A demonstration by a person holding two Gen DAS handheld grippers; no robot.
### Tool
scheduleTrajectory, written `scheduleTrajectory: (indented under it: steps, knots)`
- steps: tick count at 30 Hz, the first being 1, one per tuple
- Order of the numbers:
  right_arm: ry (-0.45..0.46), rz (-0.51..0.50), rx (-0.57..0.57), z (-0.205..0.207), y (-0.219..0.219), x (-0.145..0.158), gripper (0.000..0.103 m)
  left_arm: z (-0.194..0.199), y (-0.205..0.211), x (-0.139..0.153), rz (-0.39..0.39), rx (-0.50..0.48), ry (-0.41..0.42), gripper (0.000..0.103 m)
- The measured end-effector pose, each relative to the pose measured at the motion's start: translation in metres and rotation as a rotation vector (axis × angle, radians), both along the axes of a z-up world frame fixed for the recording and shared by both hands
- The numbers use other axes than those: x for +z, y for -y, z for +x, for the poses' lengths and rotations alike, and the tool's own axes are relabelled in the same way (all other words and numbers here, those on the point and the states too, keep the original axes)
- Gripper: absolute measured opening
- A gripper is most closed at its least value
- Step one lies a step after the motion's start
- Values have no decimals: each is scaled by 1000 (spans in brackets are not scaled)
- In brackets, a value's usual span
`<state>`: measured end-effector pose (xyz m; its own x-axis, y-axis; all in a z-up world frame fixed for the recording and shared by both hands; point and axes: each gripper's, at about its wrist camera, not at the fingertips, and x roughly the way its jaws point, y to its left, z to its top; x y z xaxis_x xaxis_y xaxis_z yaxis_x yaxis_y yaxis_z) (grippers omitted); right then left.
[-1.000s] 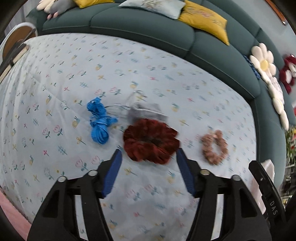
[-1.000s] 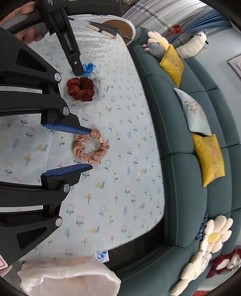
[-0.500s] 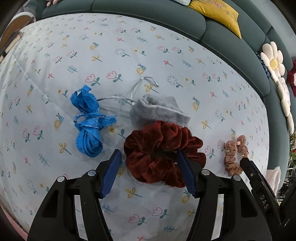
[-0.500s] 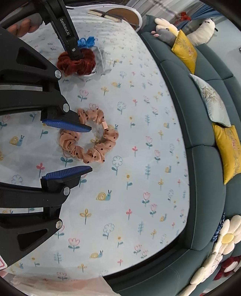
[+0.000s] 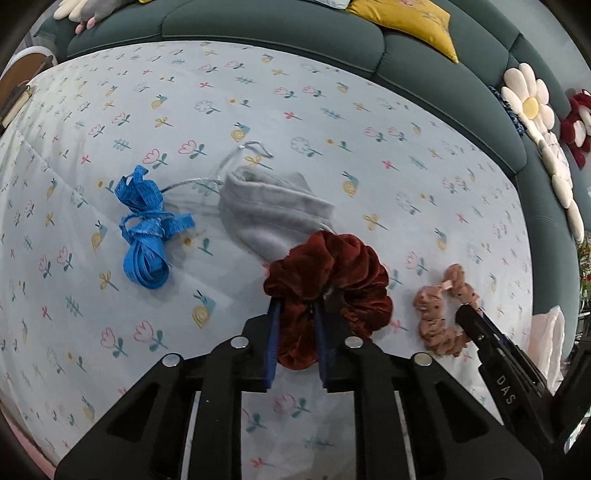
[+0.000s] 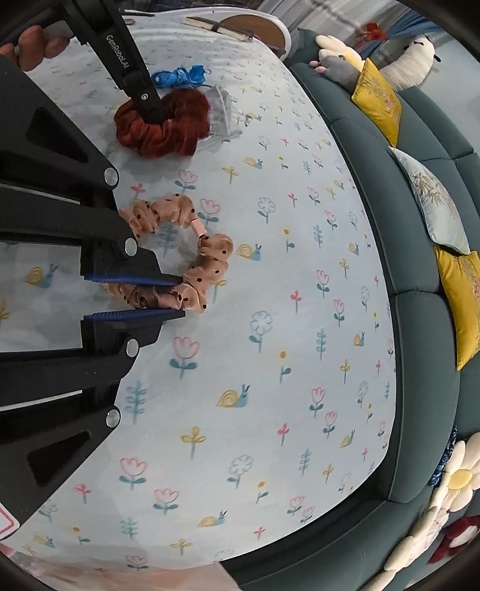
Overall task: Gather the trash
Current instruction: 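Grasp the dark red scrunchie with the left gripper while the right grasps the pink scrunchie, then carry both scrunchies over the bin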
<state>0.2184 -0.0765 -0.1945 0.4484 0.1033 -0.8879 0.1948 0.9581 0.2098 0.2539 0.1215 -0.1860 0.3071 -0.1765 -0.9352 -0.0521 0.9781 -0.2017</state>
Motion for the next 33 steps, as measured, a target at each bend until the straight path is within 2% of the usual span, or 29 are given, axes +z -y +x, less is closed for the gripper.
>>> scheduleTrajectory:
  steps: [3,20,33]
  knots:
    - [24,6,-7,-9,3,12,10,-7,6,9,-5,-11,13,9]
    - [247,3,-81,-67,56,119,10,-53,82,104,-30,-170,179,9]
    - [391,-16,-200,-125,124,182,10,-98,174,167,-27,-344,299,9]
